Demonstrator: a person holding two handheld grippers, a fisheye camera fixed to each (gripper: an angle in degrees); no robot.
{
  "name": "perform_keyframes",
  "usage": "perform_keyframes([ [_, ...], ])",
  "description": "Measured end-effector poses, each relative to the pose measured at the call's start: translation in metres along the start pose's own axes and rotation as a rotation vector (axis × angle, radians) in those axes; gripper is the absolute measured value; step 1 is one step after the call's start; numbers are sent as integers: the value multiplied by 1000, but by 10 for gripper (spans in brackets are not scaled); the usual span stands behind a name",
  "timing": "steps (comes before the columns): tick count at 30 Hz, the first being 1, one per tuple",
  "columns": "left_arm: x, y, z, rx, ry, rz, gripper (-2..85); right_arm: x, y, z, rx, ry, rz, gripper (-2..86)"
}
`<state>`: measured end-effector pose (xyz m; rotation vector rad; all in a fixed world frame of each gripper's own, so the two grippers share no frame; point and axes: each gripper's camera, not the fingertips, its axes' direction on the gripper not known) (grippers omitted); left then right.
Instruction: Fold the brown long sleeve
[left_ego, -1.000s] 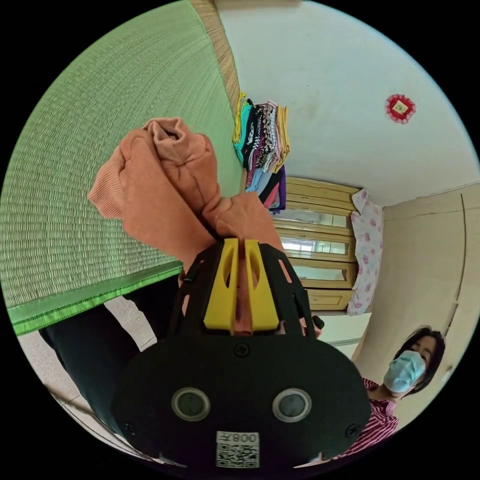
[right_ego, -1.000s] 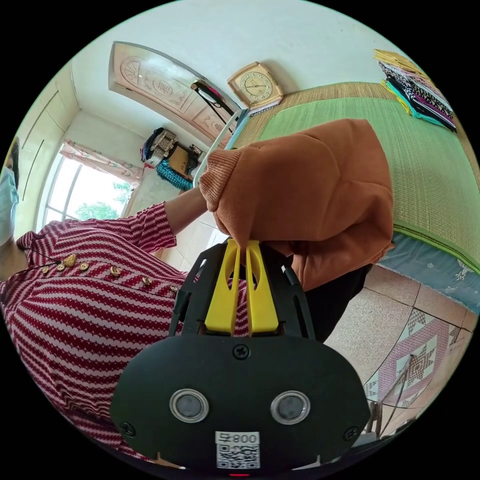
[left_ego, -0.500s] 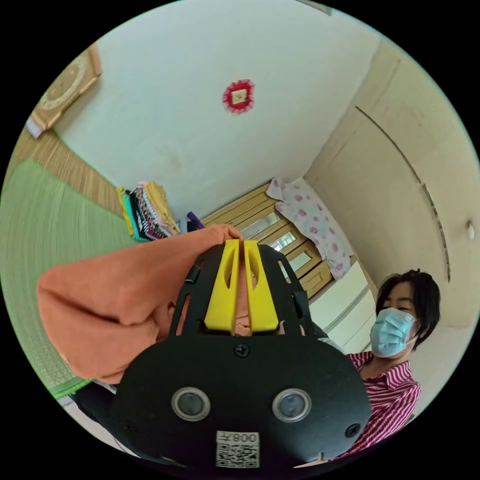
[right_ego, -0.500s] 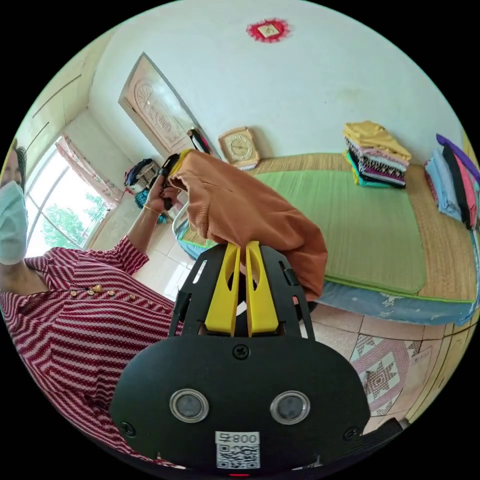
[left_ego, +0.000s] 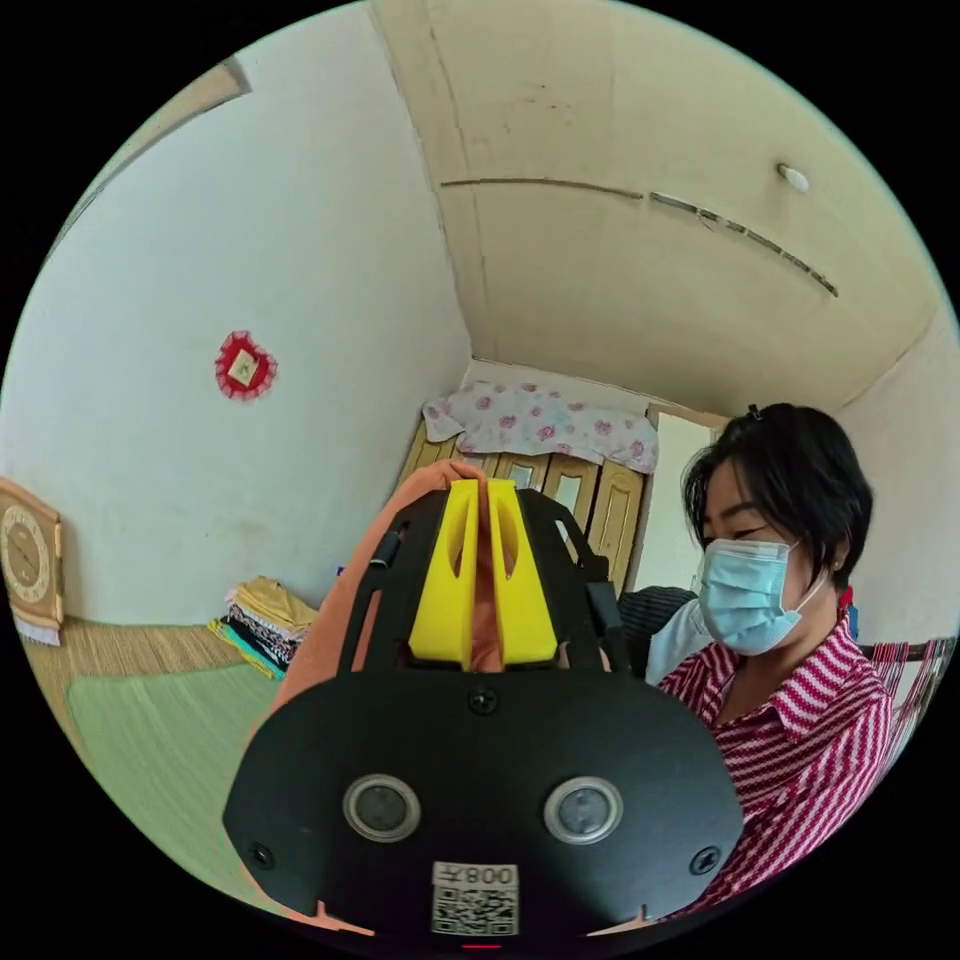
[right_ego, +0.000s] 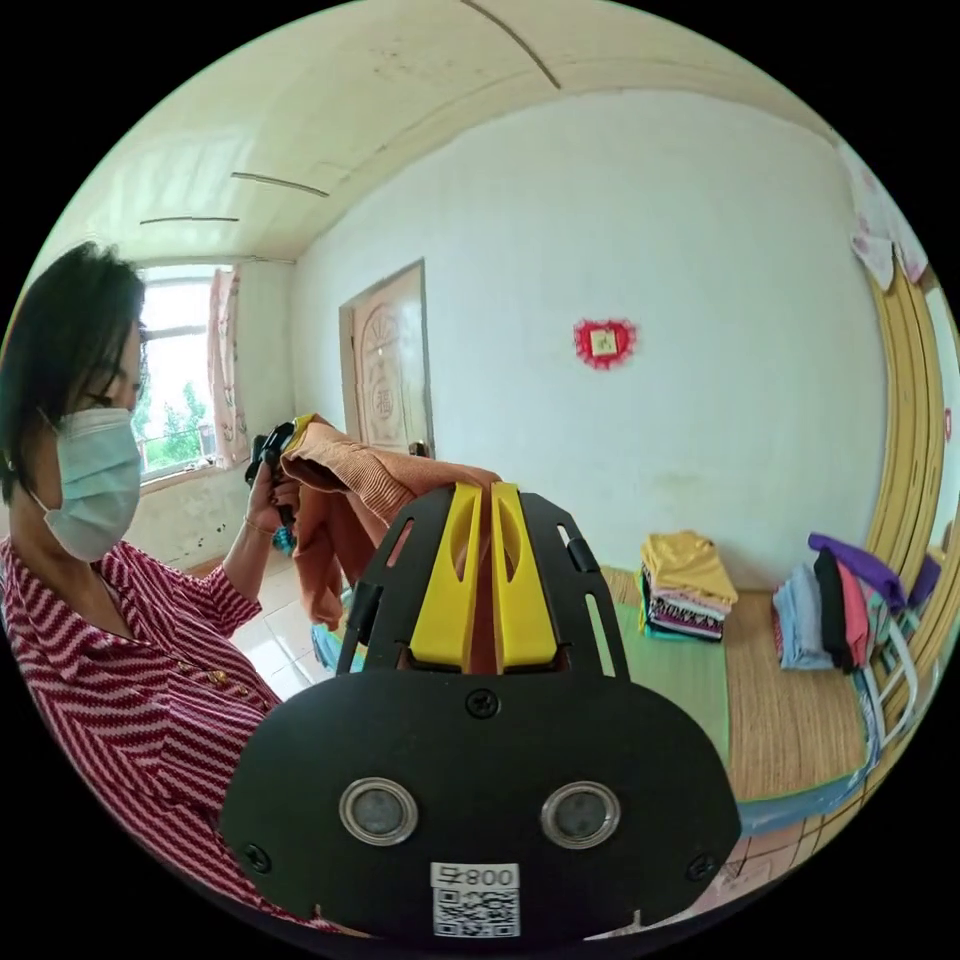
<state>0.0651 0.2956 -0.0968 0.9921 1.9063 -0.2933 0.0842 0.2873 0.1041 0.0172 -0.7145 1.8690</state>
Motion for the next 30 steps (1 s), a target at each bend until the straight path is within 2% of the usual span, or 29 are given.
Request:
perform_keyframes([
  [8, 145, 14, -6, 38, -88, 265, 19, -66, 26, -48, 139, -46, -85, 13],
  [16, 226, 58, -37, 115, -84, 316, 20, -130, 65, -69, 177, -166, -170, 12],
  [22, 291, 95, -56, 170, -135, 383, 21, -174, 90, -82, 190, -188, -223, 12],
  [30, 342, 101, -60, 170, -162, 442, 22, -217, 107, -100, 201, -185, -263, 13],
])
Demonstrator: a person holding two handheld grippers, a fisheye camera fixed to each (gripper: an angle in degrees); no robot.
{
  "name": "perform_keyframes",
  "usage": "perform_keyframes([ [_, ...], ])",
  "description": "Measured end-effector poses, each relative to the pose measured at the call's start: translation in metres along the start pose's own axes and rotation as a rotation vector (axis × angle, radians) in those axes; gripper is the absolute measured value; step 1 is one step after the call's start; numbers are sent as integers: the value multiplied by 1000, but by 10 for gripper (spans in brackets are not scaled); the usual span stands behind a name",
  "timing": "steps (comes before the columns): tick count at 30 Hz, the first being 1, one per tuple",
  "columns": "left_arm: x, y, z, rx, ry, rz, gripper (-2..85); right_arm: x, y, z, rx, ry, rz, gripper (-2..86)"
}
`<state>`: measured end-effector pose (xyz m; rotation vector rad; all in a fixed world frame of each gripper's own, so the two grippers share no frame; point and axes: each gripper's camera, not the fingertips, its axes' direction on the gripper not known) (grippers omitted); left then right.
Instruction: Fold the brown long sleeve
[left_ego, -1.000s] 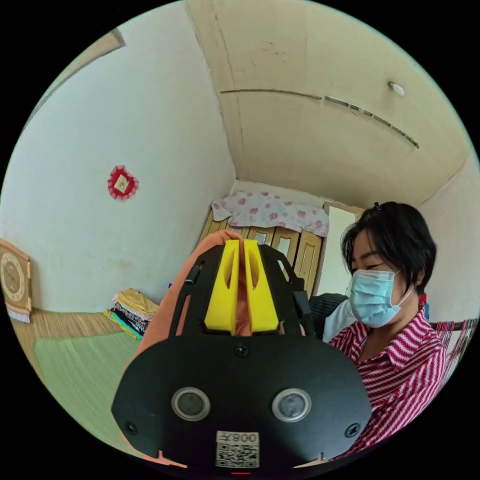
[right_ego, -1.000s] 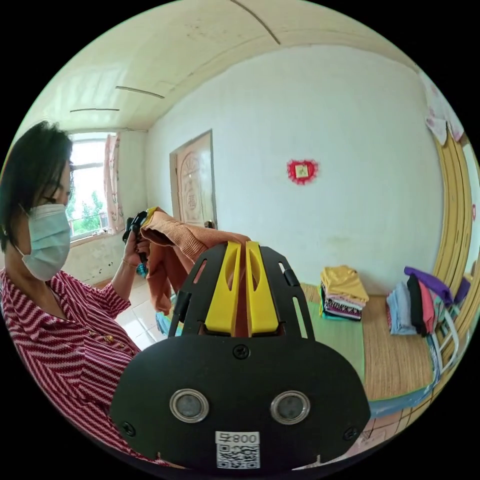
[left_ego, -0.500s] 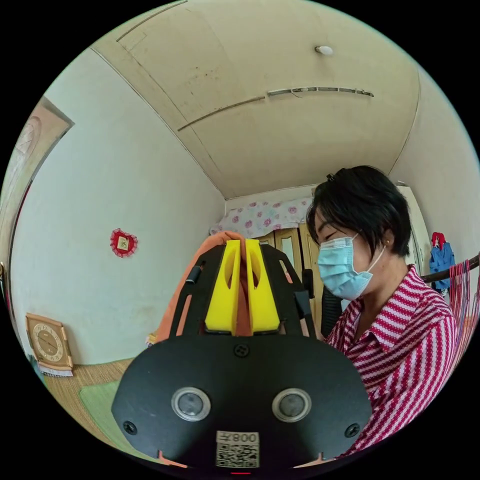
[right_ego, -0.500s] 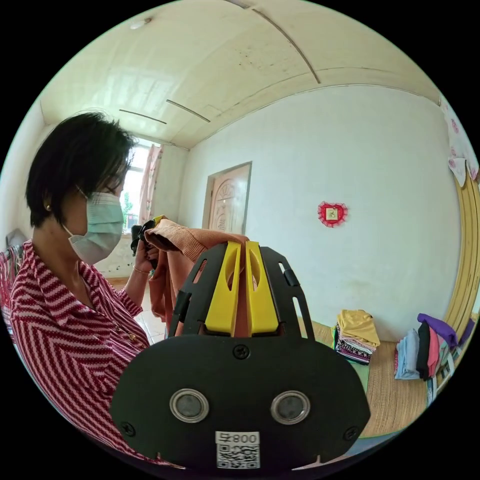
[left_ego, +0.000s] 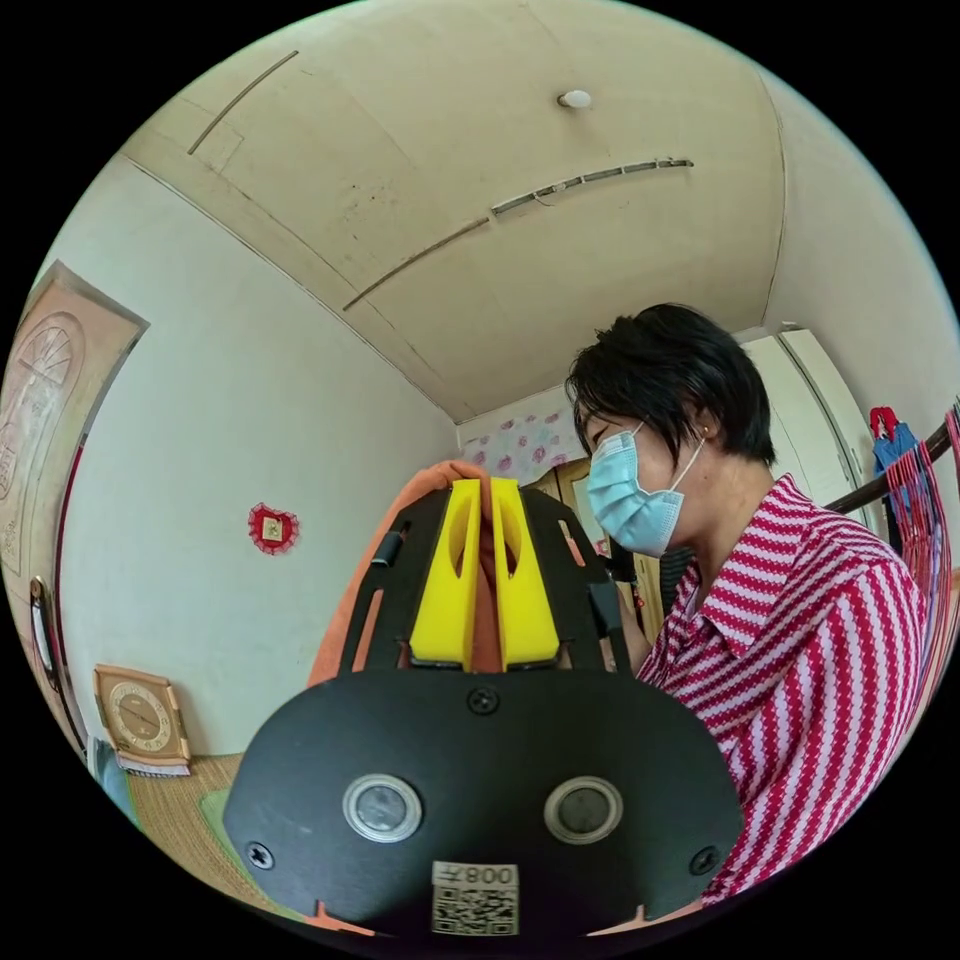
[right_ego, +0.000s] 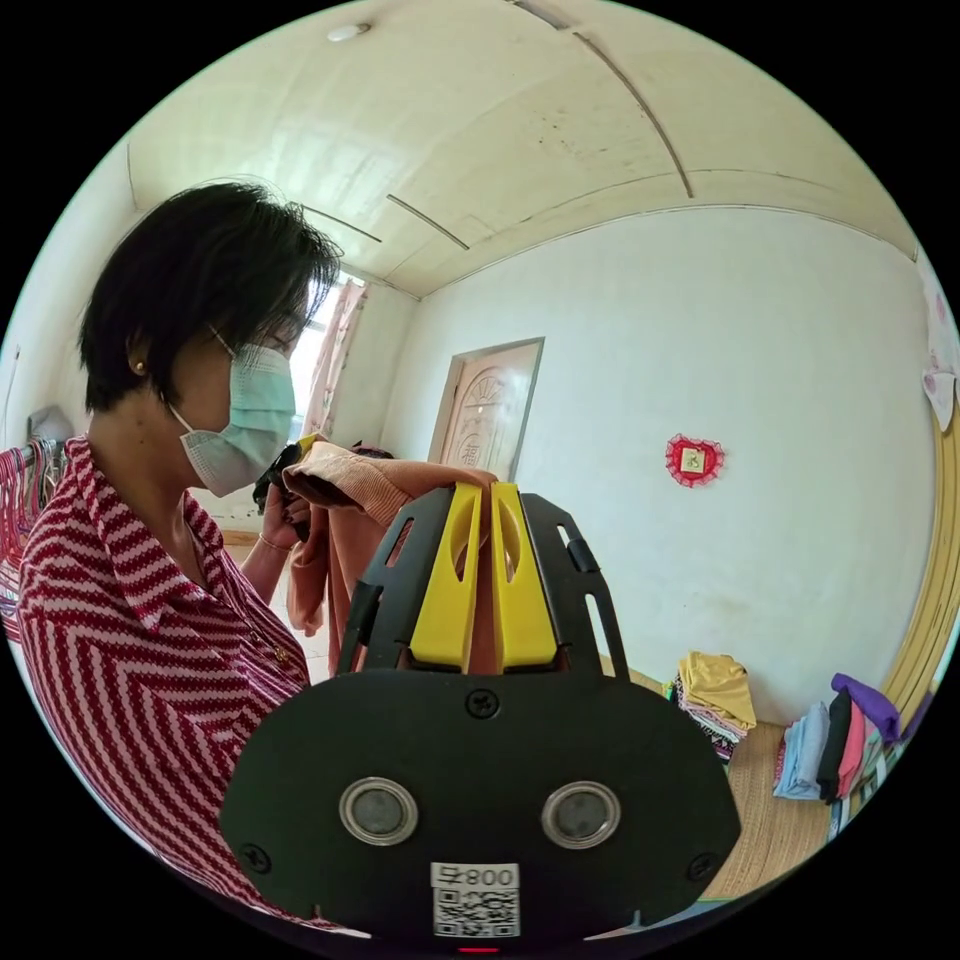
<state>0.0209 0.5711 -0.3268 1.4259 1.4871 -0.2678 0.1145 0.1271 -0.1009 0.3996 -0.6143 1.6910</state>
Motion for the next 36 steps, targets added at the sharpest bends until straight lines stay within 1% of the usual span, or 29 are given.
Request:
perform_keyframes([
  [11, 20, -25, -1, 30, 10, 10, 23, -47, -12, -21, -2, 25, -40, 14],
  [21, 3, -54, 15, 12, 15, 29, 22, -55, -32, -39, 24, 39, -32, 14],
  [30, -58, -80, 34, -13, -12, 16, 22, -26, -61, -22, 15, 28, -6, 14],
  [36, -135, -93, 52, -15, -22, -8, 22, 10, -93, 8, -9, 40, -5, 14],
])
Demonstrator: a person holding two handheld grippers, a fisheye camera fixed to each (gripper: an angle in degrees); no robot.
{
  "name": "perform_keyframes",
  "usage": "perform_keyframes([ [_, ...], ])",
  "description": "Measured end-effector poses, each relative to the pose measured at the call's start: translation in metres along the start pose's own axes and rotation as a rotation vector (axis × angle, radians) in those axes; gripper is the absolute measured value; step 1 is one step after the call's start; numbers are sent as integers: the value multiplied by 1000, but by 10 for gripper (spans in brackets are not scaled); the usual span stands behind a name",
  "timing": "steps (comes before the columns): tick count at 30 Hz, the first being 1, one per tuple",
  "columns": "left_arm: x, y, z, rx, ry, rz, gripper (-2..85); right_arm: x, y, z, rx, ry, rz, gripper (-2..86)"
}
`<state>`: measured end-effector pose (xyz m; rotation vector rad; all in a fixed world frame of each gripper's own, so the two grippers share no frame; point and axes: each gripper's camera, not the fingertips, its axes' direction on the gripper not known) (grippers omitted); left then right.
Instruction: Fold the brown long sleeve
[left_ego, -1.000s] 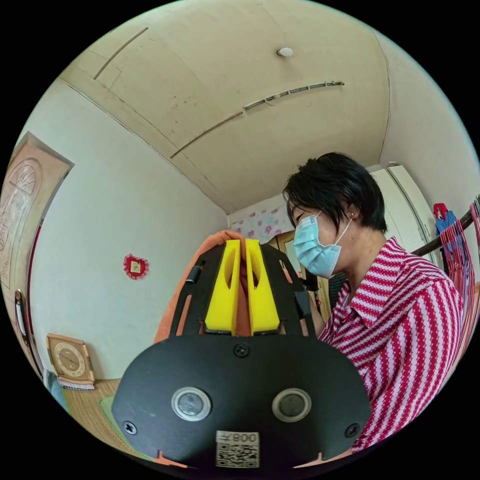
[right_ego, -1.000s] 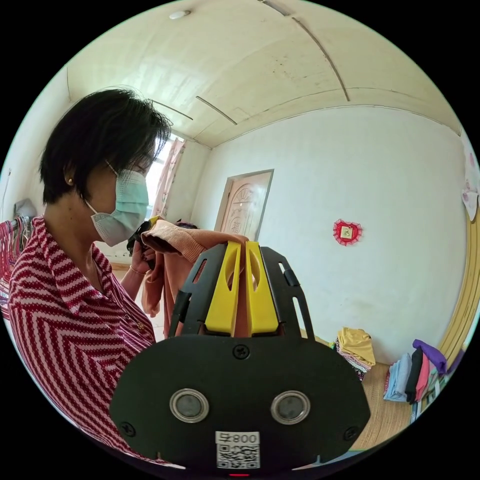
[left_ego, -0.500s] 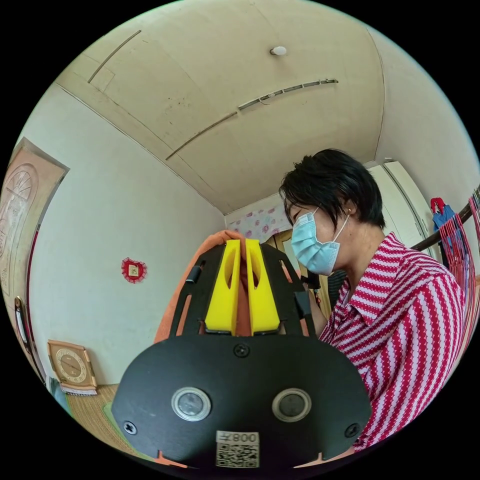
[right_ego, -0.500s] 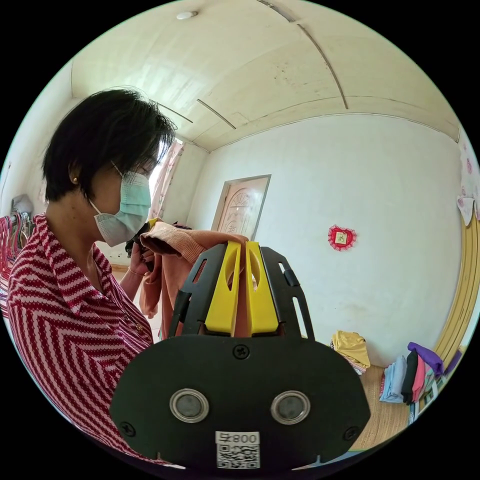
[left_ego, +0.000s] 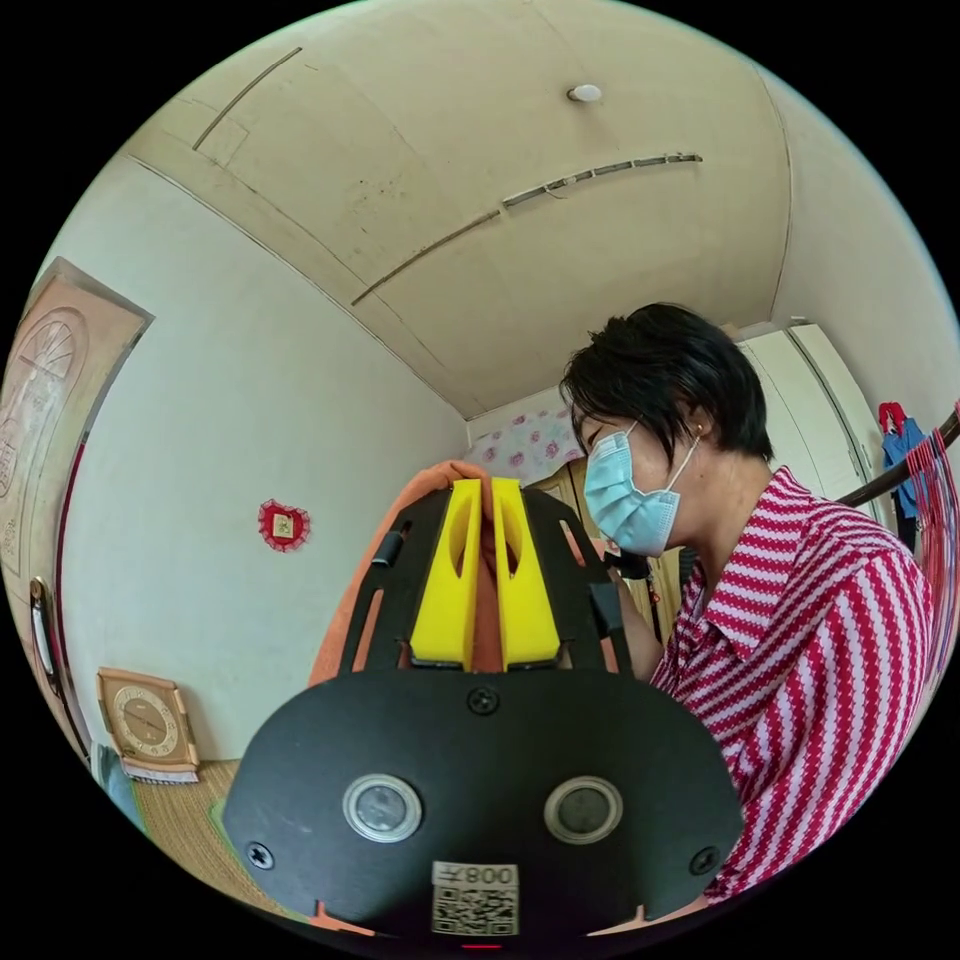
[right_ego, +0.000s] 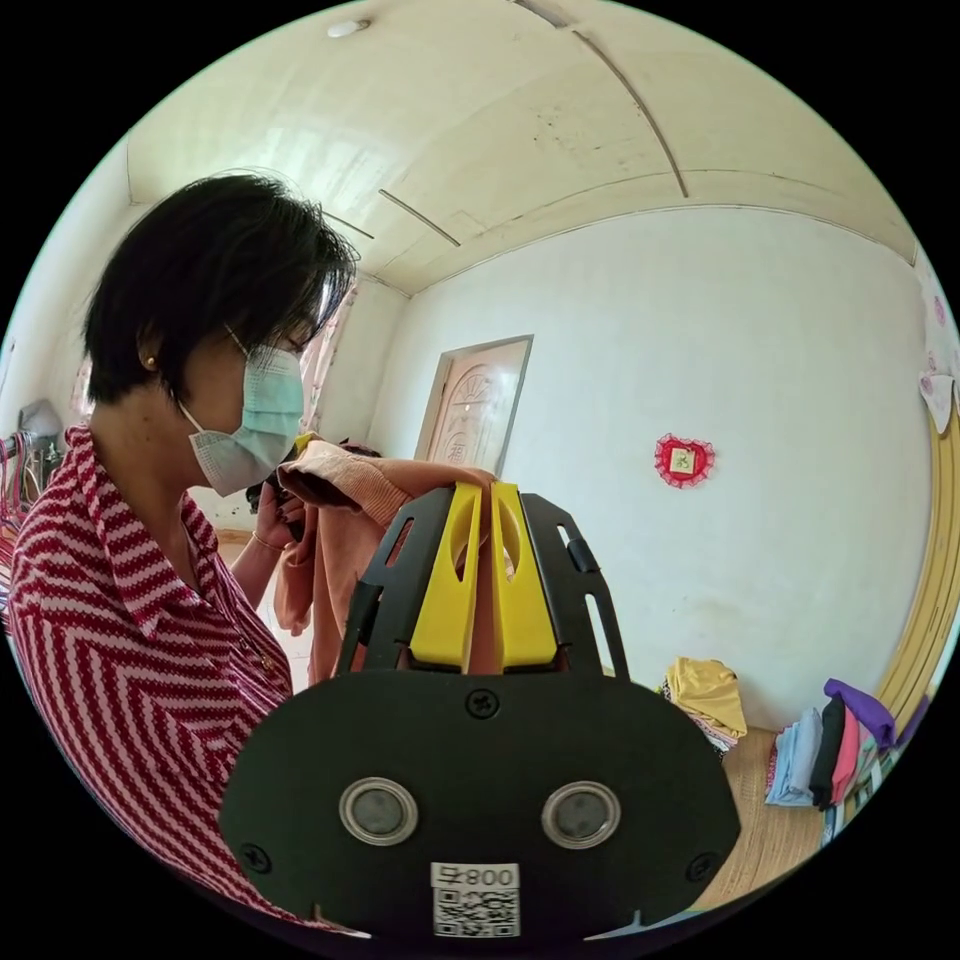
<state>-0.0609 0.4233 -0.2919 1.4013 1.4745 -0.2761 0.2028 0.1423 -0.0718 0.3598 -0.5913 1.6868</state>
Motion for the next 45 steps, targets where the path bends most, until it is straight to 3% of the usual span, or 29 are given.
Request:
perform_keyframes([
  [8, -169, -11, 50, -75, -116, -73, 24, 75, -49, 72, -42, 22, 5, 16],
  [12, -302, 1, 98, -194, -245, -171, 30, 167, -85, 182, -180, 57, 32, 20],
  [17, -552, 114, 151, -544, -421, -553, 60, 344, -65, 391, -507, -42, 280, 39],
  [19, -593, 171, 133, -617, -505, -705, 68, 419, 2, 464, -674, -63, 486, 57],
  [21, -610, 226, 108, -688, -503, -824, 72, 450, 64, 484, -770, -89, 627, 65],
  [23, -613, 293, 67, -833, -536, -959, 73, 454, 122, 481, -801, -161, 718, 69],
  [28, -604, 368, -19, -965, -599, -1235, 77, 391, 258, 462, -1047, -263, 903, 82],
  [37, -654, 324, -52, -974, -634, -1281, 84, 269, 240, 541, -1366, -401, 662, 128],
  [45, -738, 277, -84, -862, -743, -1348, 90, 254, 220, 577, -1531, -327, 588, 85],
])
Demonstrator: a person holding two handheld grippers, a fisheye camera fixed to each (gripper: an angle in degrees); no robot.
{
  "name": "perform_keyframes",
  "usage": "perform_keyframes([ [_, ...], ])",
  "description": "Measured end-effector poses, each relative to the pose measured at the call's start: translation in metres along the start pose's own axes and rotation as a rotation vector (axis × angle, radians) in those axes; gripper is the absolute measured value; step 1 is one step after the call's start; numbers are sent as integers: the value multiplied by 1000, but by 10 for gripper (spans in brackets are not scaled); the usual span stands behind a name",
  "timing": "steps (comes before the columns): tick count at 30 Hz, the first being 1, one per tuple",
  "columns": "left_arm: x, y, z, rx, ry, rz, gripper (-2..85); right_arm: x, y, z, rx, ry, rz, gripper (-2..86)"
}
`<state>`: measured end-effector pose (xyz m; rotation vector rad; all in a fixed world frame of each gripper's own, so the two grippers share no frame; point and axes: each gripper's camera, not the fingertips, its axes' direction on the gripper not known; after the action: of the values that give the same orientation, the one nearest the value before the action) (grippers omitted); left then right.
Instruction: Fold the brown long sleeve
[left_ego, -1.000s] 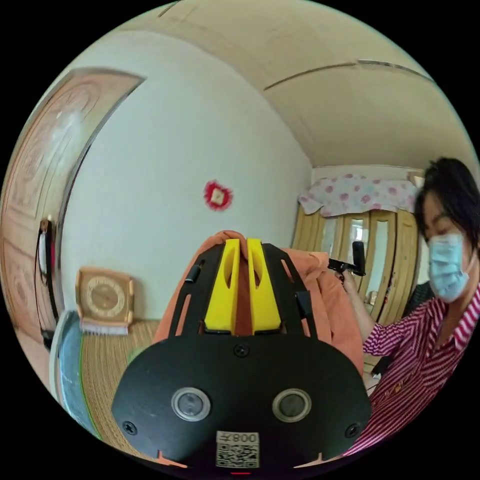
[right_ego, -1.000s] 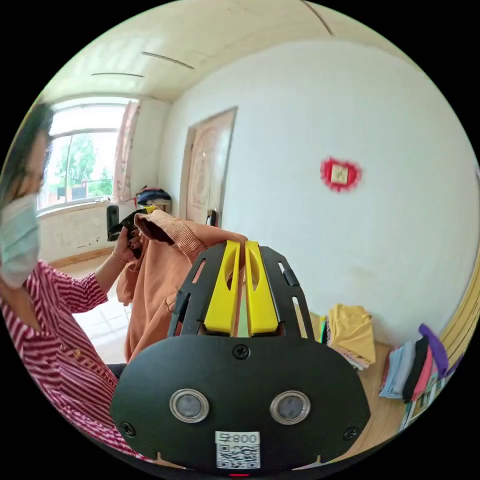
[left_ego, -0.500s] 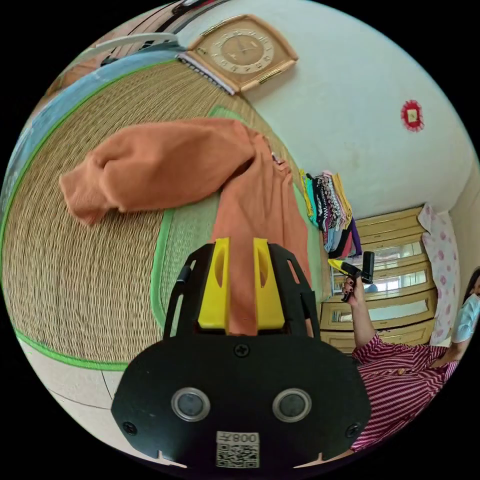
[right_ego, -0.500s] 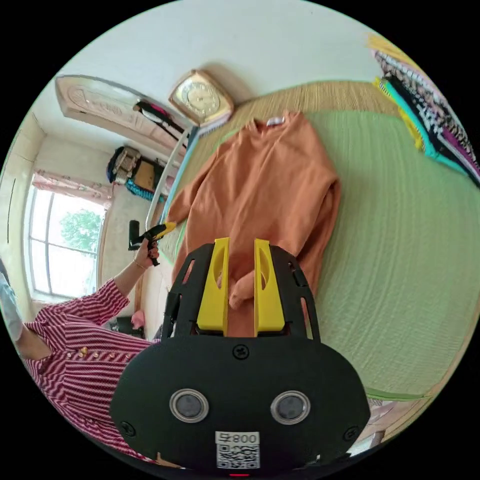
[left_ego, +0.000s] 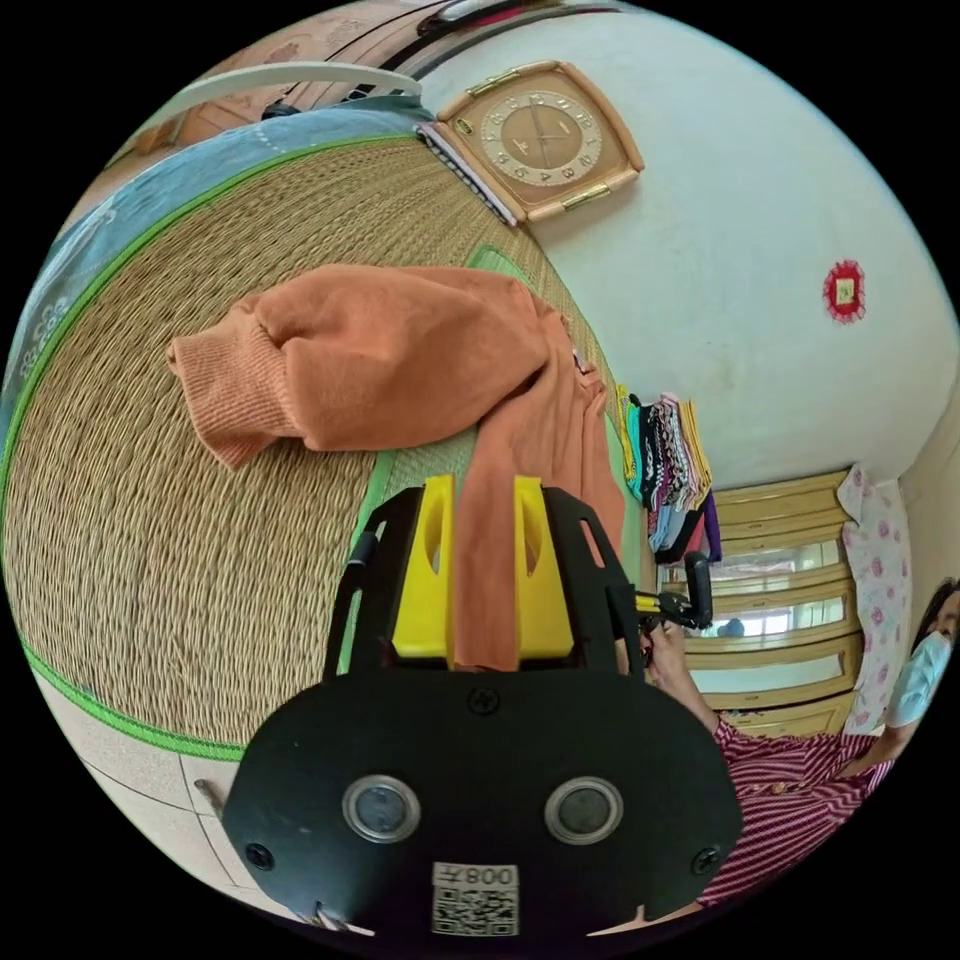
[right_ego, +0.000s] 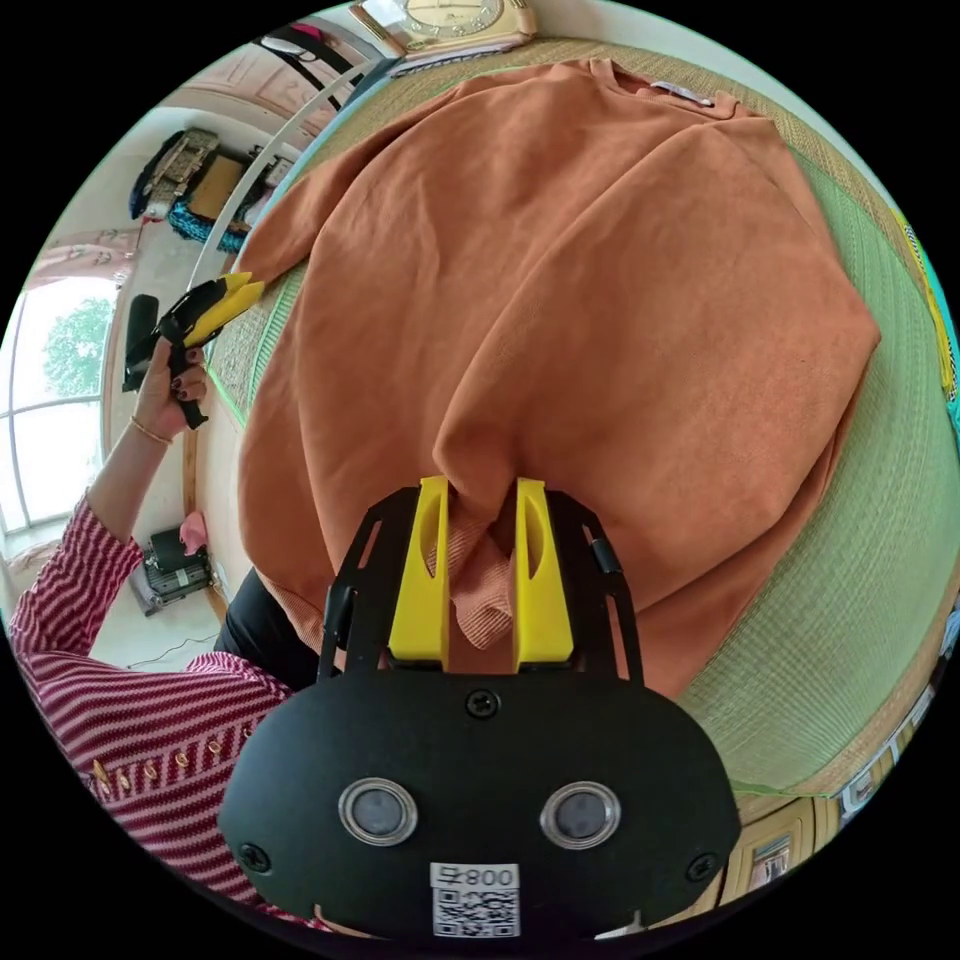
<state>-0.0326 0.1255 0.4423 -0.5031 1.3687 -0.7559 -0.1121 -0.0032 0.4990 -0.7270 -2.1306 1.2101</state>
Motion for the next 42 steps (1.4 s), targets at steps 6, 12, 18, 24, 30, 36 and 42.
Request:
perform_keyframes([
  [6, -29, -45, -40, 59, 11, -186, 65, 0, 9, -76, 15, -25, -21, 54],
  [12, -22, -86, -101, 95, -32, -184, 44, 70, 71, -277, 206, 139, 113, 49],
  [18, -15, -99, -164, 140, 43, -111, 52, 237, 186, -477, 460, 188, 599, 62],
  [24, -8, -40, -175, -29, 117, -45, 77, 258, 264, -441, 558, -69, 660, 78],
  [30, -3, 42, -199, -236, 37, -27, 97, 168, 273, -274, 250, -333, 498, 99],
  [36, -1, 77, -225, -281, 76, -53, 91, 117, 312, -239, 205, -420, 514, 92],
  [42, 16, 88, -236, -336, 155, -67, 39, 106, 328, -262, 177, -479, 493, 62],
])
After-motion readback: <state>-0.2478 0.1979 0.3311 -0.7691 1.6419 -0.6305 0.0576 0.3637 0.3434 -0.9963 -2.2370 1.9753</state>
